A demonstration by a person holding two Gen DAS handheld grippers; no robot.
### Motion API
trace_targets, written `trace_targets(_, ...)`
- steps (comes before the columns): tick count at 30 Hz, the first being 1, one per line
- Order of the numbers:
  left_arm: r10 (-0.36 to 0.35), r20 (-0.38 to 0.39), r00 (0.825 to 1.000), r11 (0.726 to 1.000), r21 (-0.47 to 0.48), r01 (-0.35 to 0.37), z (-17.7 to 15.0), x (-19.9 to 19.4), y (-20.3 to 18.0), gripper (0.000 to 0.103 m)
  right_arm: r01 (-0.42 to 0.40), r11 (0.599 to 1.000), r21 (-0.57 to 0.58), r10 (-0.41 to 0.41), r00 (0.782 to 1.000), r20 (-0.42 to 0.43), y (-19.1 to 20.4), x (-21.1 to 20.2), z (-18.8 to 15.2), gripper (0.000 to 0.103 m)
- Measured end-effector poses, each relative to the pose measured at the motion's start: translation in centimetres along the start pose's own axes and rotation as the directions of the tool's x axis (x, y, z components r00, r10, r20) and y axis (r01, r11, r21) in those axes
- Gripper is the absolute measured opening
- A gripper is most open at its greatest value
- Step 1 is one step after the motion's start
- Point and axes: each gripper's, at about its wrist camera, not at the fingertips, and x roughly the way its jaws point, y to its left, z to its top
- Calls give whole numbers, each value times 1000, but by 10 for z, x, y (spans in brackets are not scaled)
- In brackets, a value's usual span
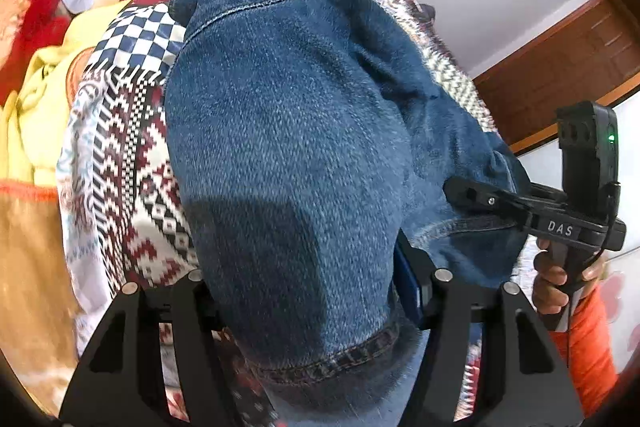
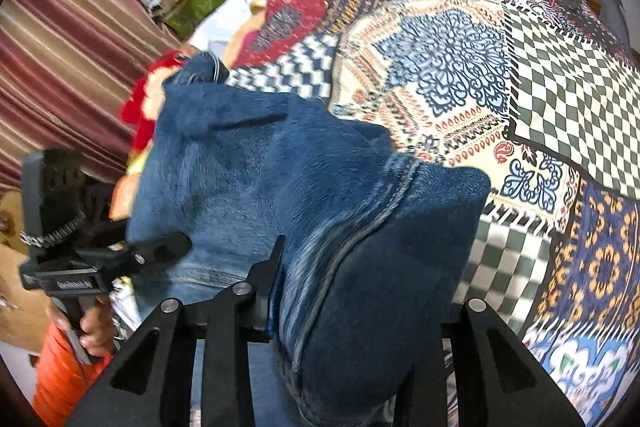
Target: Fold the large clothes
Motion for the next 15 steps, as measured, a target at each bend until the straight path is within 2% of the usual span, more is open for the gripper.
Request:
trace_targets(5, 15, 4, 1000, 1000, -2, -15, 23, 29, 4, 73, 1, 999, -49, 0, 1000, 20, -13, 9, -4, 35)
trace_targets(7, 19, 7, 1000, 1000, -8, -19, 28, 34, 8, 75, 12, 998, -57, -11, 1000, 22, -17, 7, -4, 52)
trace_targets(9, 19, 9, 1000, 1000, -2, -19, 34, 36, 12, 76, 50, 996, -72, -48, 998, 32, -20, 2, -5, 65)
trace_targets(12, 36, 22, 999, 999, 7, -36, 32, 29, 12, 76, 67, 993, -93, -63, 997, 51, -22, -13, -7, 66)
trace_targets(15, 108, 55, 993, 992, 55, -111, 30, 10, 8, 75, 126, 982, -142, -113, 989, 96, -14, -36, -11, 66)
